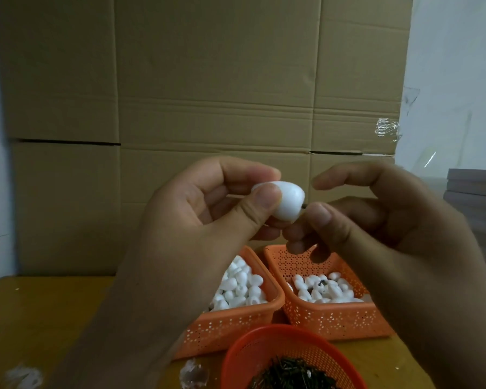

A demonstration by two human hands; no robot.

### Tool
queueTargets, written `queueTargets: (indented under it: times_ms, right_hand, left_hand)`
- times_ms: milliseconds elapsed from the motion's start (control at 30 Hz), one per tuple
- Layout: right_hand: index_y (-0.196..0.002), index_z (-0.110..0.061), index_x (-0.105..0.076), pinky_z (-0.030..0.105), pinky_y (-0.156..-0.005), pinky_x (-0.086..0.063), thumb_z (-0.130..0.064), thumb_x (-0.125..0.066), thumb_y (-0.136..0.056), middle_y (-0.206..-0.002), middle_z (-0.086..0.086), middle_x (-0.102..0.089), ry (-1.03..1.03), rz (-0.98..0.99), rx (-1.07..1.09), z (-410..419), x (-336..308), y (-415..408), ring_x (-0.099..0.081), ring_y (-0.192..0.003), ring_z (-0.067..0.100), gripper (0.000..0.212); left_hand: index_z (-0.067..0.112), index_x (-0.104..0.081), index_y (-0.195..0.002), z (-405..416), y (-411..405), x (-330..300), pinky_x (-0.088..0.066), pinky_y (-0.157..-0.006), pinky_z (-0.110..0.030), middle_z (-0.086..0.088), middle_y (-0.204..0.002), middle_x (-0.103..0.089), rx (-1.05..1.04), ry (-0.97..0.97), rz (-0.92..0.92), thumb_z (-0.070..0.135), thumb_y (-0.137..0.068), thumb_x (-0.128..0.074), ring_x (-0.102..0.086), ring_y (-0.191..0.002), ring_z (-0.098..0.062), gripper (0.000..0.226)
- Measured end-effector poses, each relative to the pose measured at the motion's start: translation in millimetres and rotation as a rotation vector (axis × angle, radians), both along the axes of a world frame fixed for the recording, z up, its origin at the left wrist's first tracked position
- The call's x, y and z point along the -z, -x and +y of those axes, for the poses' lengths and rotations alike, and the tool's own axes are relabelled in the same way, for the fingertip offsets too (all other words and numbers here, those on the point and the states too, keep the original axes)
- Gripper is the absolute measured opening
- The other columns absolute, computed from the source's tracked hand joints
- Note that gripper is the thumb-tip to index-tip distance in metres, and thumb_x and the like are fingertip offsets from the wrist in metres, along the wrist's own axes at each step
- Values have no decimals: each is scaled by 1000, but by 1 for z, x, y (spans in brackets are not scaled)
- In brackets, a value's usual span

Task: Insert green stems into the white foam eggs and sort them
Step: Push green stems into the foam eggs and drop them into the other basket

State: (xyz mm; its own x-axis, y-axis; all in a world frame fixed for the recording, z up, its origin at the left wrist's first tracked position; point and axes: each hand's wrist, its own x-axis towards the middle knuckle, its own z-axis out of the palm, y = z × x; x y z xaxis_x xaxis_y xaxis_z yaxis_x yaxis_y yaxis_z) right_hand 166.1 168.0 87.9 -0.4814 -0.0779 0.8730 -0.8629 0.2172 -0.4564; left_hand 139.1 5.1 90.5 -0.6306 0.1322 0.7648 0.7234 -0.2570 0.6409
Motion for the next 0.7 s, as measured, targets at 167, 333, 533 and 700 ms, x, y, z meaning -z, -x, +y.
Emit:
queueTargets:
  times_ms: [167,333,533,700]
  right_hand:
    - [-84,-33,-69,17,-57,-53,-30,-72,-84,-78,-11,-72,-49,35,249,6,3,7,-70,-73,7,4]
    - [-80,-39,-68,17,-57,-53,-35,-72,-83,-77,-22,-70,-93,41,330,2,4,5,-68,-74,2,6]
    - [-78,-37,-68,14,-58,-51,-33,-67,-79,-74,-21,-69,-102,79,371,-1,7,5,-67,-70,1,4]
    - [-77,-35,-68,16,-57,-51,-33,-68,-79,-73,-19,-69,-92,83,369,2,6,6,-68,-69,4,3]
  left_hand:
    - [21,-75,-80,-5,4,-1,-55,-60,-17,-6,-81,-76,-27,-53,-29,28,-63,-75,-73,-68,-16,18]
    - [18,-71,-84,-5,4,-2,-55,-60,-17,-5,-79,-76,-39,-44,-22,32,-61,-69,-73,-67,-15,27]
    - [16,-70,-85,-4,6,0,-55,-61,-18,-5,-77,-76,-53,-8,-3,25,-69,-73,-72,-66,-14,19]
    - [23,-71,-82,0,7,3,-54,-61,-16,-2,-78,-76,-40,11,13,29,-71,-74,-73,-67,-15,14]
